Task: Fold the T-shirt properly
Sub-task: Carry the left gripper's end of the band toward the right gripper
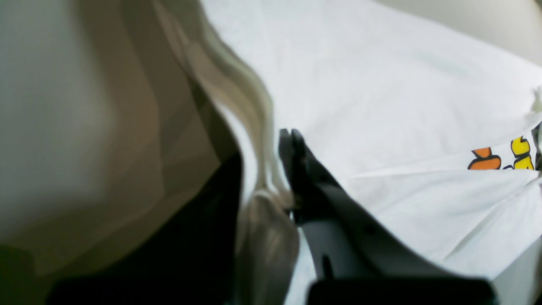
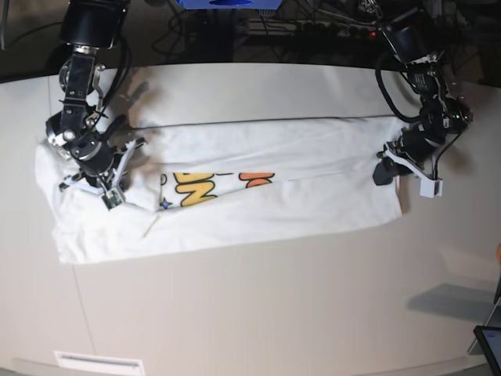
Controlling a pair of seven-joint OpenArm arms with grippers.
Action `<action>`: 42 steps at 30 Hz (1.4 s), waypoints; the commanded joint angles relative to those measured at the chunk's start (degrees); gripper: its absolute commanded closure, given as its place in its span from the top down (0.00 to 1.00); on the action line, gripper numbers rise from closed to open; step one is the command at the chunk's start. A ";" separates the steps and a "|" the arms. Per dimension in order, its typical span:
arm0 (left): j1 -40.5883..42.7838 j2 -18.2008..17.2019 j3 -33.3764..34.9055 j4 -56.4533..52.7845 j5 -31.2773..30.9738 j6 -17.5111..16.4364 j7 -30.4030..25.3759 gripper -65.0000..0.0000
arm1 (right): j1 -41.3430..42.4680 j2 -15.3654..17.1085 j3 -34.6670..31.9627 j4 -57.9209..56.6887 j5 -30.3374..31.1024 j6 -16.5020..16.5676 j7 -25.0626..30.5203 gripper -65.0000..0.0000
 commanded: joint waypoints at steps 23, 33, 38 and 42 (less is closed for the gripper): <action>-1.69 5.94 14.85 25.11 -1.32 14.08 10.36 0.00 | -0.18 0.02 0.05 -0.05 -0.98 1.05 -2.38 0.02; -1.77 11.30 22.15 24.85 -1.32 18.83 9.92 0.00 | -0.18 0.02 0.05 -0.14 -0.98 1.05 -2.38 0.02; -3.62 14.03 24.34 21.07 -1.32 18.92 9.74 0.00 | -0.18 0.02 0.05 -0.14 -0.98 1.05 -2.38 0.02; -4.59 14.91 28.04 17.11 -1.32 18.92 6.49 0.00 | -0.18 0.02 0.05 -0.14 -0.98 1.05 -2.38 0.02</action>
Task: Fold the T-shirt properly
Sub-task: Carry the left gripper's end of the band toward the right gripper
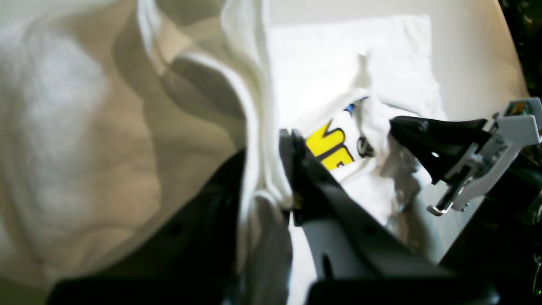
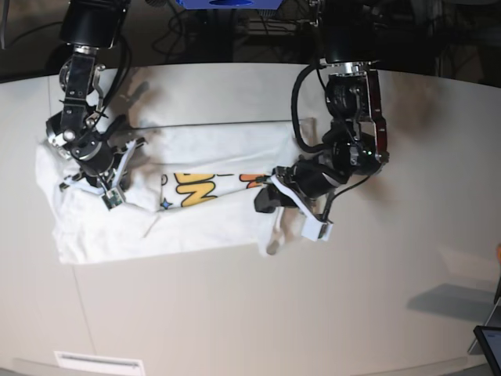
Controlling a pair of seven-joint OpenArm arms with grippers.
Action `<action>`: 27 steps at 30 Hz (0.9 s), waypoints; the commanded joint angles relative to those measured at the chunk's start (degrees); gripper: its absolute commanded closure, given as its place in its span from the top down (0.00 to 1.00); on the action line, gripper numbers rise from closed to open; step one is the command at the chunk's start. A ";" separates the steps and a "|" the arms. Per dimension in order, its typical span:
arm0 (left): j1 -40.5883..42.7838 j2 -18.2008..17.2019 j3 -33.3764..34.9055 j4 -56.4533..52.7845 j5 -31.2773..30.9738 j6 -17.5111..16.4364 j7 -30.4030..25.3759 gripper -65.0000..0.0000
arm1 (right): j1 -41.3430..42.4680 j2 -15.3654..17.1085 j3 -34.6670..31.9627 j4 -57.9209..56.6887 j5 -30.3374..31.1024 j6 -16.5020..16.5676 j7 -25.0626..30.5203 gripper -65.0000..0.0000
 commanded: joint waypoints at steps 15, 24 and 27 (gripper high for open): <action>-3.37 1.61 7.53 -6.91 -1.48 3.20 -7.73 0.00 | -0.18 0.13 0.05 0.10 -1.00 1.05 -2.38 0.02; -5.84 2.93 7.71 -9.63 -1.48 3.20 -7.73 0.00 | -0.18 0.13 0.05 0.19 -1.00 1.05 -2.38 0.02; -6.72 3.01 9.64 -12.09 -1.48 3.20 -7.82 0.00 | -0.18 0.13 0.05 0.19 -1.00 1.05 -2.38 0.02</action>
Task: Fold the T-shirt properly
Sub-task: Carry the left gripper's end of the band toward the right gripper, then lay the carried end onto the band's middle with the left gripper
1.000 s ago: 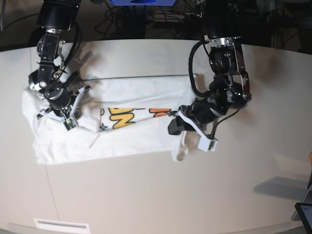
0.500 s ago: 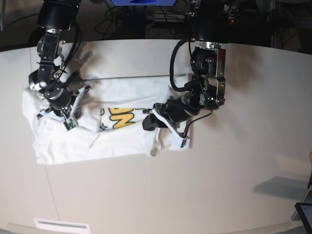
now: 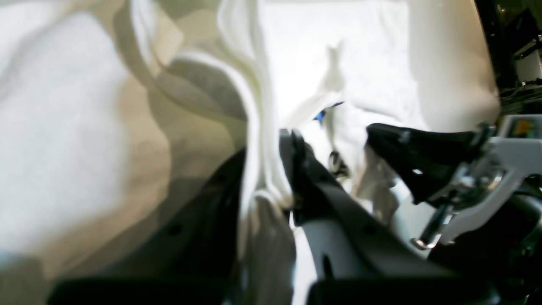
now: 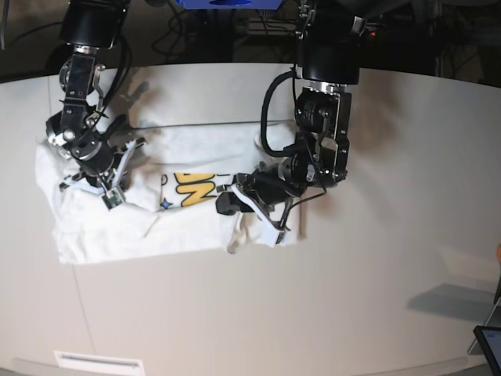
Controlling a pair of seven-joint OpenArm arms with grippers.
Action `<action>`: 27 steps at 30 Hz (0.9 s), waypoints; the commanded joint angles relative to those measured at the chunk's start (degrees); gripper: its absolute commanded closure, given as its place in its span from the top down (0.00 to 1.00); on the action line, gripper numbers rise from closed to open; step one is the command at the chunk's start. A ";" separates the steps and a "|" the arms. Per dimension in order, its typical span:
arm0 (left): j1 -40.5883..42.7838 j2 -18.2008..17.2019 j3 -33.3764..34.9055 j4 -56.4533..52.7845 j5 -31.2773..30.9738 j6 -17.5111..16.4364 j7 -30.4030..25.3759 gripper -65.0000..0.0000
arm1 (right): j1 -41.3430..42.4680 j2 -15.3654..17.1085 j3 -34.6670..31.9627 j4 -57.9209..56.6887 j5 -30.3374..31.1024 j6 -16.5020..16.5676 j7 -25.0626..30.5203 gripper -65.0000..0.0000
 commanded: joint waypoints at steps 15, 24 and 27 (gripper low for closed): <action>-1.54 1.20 1.82 -0.94 -1.59 -0.36 -2.82 0.00 | -0.18 1.34 0.05 -0.19 -1.09 1.03 -2.38 0.02; -3.03 1.12 7.71 -0.76 -1.59 -0.54 -2.82 0.02 | -0.18 1.25 0.05 -0.19 -1.09 1.03 -2.38 0.02; -3.56 1.64 8.86 -0.50 -1.76 -0.54 -2.82 0.16 | -0.18 1.16 0.05 -0.27 -1.09 1.03 -2.38 0.02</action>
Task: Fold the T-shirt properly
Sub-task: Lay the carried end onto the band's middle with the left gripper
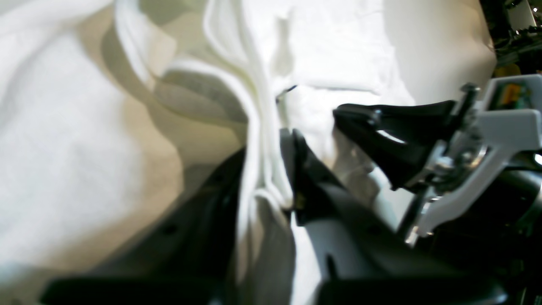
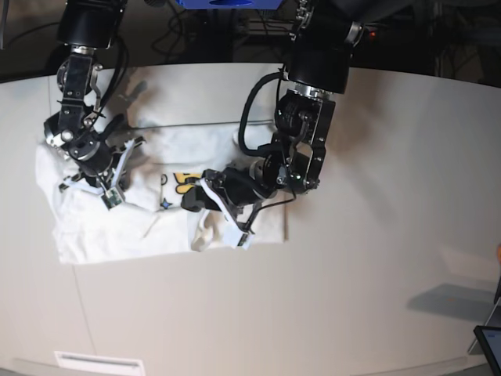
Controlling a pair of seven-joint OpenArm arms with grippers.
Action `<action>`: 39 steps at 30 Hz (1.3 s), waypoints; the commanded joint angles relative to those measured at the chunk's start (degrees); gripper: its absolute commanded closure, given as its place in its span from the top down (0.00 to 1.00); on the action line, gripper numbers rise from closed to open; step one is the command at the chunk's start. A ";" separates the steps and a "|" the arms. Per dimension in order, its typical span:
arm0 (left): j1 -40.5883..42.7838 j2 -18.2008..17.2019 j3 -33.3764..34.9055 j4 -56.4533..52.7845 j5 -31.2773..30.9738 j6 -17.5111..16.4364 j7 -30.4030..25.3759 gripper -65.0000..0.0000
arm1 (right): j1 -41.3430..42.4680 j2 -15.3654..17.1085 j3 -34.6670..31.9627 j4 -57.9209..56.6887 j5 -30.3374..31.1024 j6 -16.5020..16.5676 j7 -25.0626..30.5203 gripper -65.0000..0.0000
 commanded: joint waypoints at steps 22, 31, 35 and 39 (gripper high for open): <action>-1.99 2.98 2.53 0.79 -4.56 -5.93 -1.05 0.45 | -0.18 0.14 -0.28 -0.21 -1.52 0.64 -2.62 0.02; -2.25 2.98 8.42 0.79 -16.43 -5.84 -0.96 0.44 | -0.18 0.05 -0.37 -0.21 -1.52 0.64 -2.71 0.02; -2.08 2.98 11.06 2.55 -16.78 -5.84 -0.96 0.44 | -0.18 0.05 -0.19 -0.30 -1.52 0.55 -2.71 0.02; -2.25 2.46 11.15 8.18 -16.78 -5.66 -0.96 0.41 | -0.18 0.05 -0.28 -0.39 -1.52 0.55 -2.71 0.02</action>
